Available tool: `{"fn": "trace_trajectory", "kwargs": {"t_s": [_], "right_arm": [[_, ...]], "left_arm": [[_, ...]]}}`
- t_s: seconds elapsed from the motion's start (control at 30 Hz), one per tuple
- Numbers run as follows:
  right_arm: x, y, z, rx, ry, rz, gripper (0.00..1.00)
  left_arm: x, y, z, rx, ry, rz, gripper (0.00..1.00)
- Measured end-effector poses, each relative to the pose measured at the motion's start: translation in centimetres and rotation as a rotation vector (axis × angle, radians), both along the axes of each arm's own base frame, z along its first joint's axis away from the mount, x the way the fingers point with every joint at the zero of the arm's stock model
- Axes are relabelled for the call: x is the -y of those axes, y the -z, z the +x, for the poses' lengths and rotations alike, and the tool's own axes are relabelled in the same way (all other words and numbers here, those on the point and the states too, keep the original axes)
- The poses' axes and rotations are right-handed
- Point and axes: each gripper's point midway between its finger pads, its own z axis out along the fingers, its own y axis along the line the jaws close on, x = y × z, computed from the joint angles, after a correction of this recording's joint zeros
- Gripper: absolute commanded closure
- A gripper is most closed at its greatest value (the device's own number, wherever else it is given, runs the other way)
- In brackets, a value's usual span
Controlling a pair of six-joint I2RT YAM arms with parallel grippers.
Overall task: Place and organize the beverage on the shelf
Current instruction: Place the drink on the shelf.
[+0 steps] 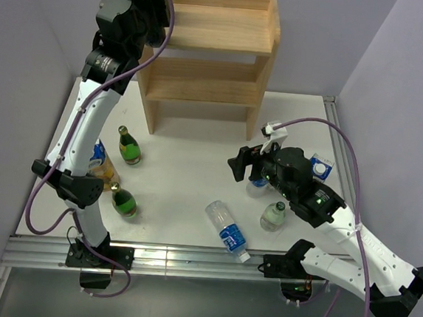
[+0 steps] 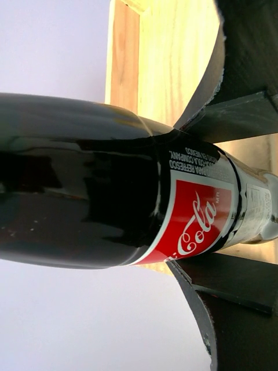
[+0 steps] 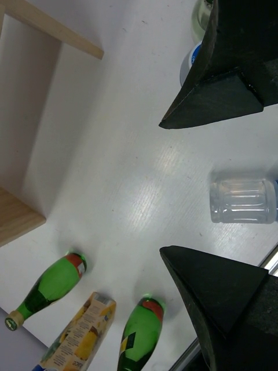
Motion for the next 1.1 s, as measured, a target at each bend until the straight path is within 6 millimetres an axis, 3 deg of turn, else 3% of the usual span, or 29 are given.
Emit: {"fn": "trace_trajectory", "kwargs": {"t_s": [0.53, 1.1], "right_arm": [[-0.3, 0.5, 0.0, -0.009, -0.013, 0.005, 0.12], [-0.5, 1.0, 0.3, -0.016, -0.018, 0.008, 0.12]], "left_arm": [[-1.2, -0.1, 3.5, 0.069, 0.013, -0.032, 0.95], [-1.0, -0.1, 5.3, 0.120, 0.016, -0.036, 0.90]]}}
